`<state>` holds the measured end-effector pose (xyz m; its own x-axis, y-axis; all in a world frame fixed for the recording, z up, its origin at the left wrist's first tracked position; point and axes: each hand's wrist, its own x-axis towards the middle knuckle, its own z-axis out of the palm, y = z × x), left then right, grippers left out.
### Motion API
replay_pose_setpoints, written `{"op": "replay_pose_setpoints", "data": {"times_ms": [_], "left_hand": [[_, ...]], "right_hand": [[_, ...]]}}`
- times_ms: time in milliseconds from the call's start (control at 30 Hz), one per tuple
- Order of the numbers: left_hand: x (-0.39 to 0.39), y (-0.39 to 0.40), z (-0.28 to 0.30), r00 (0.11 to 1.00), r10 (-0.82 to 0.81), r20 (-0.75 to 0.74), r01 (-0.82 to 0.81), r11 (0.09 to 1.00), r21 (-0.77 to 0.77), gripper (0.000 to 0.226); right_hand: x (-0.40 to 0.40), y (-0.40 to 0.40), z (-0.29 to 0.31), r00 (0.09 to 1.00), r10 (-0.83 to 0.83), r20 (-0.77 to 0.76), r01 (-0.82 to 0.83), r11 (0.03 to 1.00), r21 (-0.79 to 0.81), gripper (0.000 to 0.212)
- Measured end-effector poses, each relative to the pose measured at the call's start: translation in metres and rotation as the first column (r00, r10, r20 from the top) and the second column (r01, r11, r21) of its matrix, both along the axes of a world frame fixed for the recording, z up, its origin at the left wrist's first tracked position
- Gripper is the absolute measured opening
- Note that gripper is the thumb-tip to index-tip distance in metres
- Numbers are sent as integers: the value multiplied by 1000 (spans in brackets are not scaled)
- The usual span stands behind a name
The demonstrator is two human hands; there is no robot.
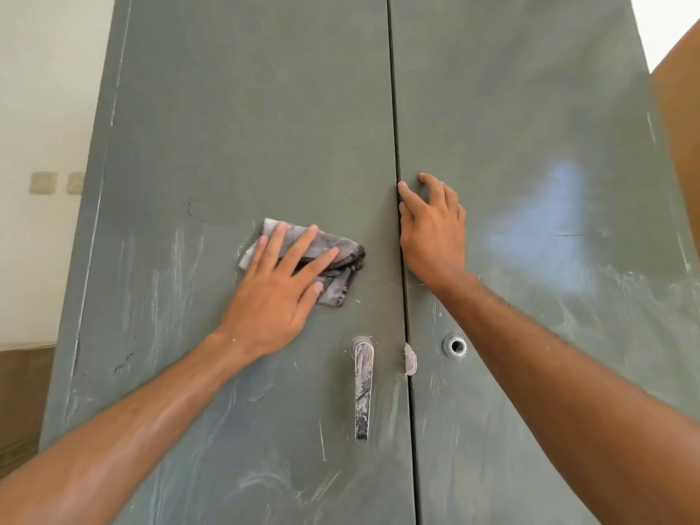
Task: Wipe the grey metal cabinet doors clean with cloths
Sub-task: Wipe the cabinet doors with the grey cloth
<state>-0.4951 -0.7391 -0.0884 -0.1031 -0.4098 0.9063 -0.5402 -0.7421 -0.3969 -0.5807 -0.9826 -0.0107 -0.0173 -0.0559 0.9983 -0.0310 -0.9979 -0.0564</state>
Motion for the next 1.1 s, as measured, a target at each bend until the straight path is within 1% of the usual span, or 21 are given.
{"op": "replay_pose_setpoints", "data": {"times_ms": [100,133,167,233,300,333,367,433,500,533,567,600,667,733,767,800,900,933,967,1000,1100], "left_hand": [[3,5,45,994,-33,-109,8,975,-224,54],[-1,-5,53,991,-43,-125,8,964,-265,54],[-6,-16,51,992,-42,-116,10,964,-267,54],[-6,-19,27,999,-16,-37,10,989,-146,54],[1,9,-5,1000,10,0,-10,1000,-6,53],[5,28,-11,1000,21,-5,-21,999,31,53],[11,44,-7,999,31,-14,-31,999,18,54],[21,61,20,998,20,-58,-27,993,-119,55],[21,52,50,990,-46,-131,8,961,-278,55],[16,40,56,987,-67,-149,18,950,-311,56],[11,27,54,989,-67,-132,23,950,-310,56],[7,17,44,995,-47,-92,21,964,-264,55],[7,18,9,1000,-9,-29,6,995,-98,54],[15,48,-13,999,-2,-37,2,1000,20,53],[20,67,-13,999,4,-45,-2,1000,28,54],[26,83,-7,998,12,-57,-12,1000,-5,55],[36,102,41,987,-19,-158,-20,971,-238,58],[34,95,53,982,-39,-187,-16,958,-286,59],[32,86,59,980,-39,-193,-21,954,-300,59],[29,79,56,985,-22,-172,-28,960,-279,59],[29,89,12,996,14,-88,-22,996,-91,58]], "right_hand": [[2,20,0,999,-48,-15,49,997,61,48],[1,26,3,998,-66,-13,67,996,56,51],[1,32,6,997,-78,-11,79,996,40,52],[1,40,11,998,-65,-20,65,998,3,56],[3,43,12,997,-28,-72,25,999,-32,56],[6,43,10,995,-17,-95,12,999,-48,54],[9,44,8,994,-11,-106,5,998,-56,52],[12,47,3,993,-8,-114,4,999,-36,51],[14,53,3,993,-21,-117,22,1000,7,53],[14,57,4,993,-28,-114,31,999,28,54],[13,62,6,994,-28,-105,33,998,52,55],[13,67,7,995,-24,-94,31,997,75,54],[14,76,9,997,-20,-77,27,996,82,53],[18,83,8,997,-5,-73,9,999,44,53],[20,86,7,997,6,-83,-4,1000,23,53],[22,89,6,995,20,-101,-19,1000,6,53],[26,95,4,985,92,-144,-95,995,-16,51],[28,97,3,984,108,-142,-112,994,-18,50],[29,97,3,983,119,-136,-122,992,-15,49],[31,97,3,983,129,-130,-132,991,-9,49],[36,98,2,985,142,-98,-142,990,7,48]]}}
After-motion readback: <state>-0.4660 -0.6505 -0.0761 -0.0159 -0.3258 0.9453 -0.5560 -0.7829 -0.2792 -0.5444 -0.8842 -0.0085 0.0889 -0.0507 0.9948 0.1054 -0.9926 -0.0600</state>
